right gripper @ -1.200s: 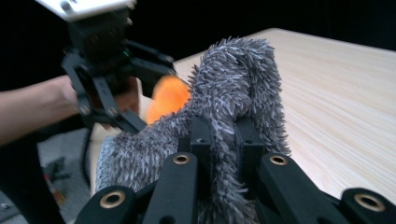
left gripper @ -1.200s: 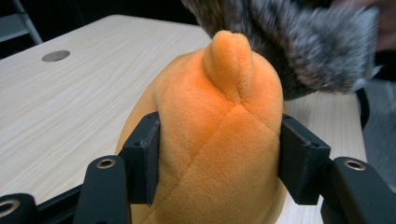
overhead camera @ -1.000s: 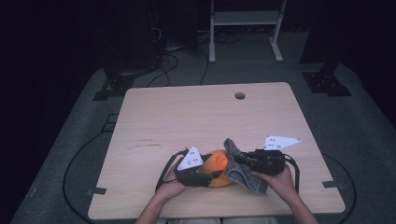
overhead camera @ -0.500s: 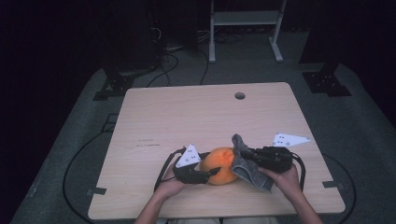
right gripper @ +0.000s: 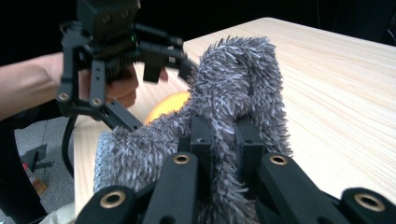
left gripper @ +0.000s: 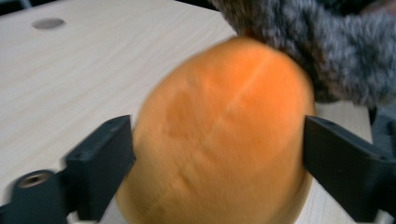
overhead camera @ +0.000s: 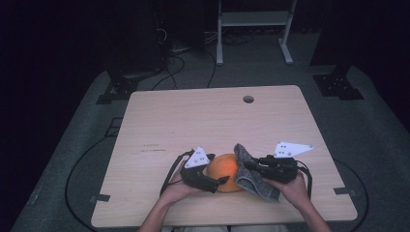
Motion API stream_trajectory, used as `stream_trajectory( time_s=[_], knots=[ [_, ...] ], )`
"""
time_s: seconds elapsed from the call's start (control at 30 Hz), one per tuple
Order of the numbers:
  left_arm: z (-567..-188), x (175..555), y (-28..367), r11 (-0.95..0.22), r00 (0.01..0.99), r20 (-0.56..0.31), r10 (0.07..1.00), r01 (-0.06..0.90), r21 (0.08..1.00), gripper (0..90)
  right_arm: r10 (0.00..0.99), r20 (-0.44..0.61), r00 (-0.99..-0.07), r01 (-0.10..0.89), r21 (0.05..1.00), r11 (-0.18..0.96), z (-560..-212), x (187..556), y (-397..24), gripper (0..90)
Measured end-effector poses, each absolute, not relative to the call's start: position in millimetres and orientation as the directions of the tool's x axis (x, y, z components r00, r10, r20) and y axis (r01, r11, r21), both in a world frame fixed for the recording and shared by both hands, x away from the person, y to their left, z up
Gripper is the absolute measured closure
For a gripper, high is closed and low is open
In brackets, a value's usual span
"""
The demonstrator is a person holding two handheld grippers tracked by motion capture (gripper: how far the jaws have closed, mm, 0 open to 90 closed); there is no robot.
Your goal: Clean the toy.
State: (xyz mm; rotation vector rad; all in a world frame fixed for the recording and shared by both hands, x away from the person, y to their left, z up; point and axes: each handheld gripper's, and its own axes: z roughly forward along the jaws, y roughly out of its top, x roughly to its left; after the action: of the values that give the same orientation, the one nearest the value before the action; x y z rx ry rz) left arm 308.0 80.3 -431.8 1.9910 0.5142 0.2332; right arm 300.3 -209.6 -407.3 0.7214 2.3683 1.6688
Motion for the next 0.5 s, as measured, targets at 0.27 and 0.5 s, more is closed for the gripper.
stream_trajectory(
  time_s=[0.27, 0.5],
  knots=[
    [-434.7, 304.9, 83.4, -0.382, 0.914, -0.068, 0.401, 0.235, 0.894, 27.5, 0.523, 0.189, -0.831, 0.358, 0.901, 0.244, -419.1, 311.4, -226.2, 80.8],
    [-432.9, 300.9, 78.0, -0.397, 0.881, -0.009, 0.473, 0.223, 0.890, 33.6, 0.533, 0.182, -0.827, 0.351, 0.906, 0.235, -416.5, 310.2, -225.9, 80.8]
  ],
)
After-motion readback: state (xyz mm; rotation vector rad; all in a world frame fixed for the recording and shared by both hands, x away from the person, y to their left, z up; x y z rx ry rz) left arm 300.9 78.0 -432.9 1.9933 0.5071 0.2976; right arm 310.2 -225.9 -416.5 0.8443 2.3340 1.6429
